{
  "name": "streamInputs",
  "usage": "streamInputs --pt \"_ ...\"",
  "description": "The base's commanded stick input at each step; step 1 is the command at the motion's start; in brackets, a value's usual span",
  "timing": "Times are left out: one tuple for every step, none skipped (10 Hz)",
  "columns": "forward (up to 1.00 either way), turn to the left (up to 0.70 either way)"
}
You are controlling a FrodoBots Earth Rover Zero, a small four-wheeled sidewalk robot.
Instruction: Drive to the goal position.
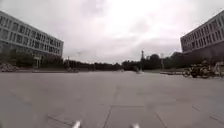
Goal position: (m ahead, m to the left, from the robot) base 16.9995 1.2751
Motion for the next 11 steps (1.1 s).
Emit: streamInputs --pt "0.7 0.0" --pt "0.7 0.0" --pt "0.7 0.0" --pt "0.7 0.0" --pt "0.7 0.0" --pt "0.7 0.0" --pt "0.7 0.0" --pt "0.7 0.0" --pt "0.7 0.0" --pt "0.7 -0.3" --pt "0.7 -0.35"
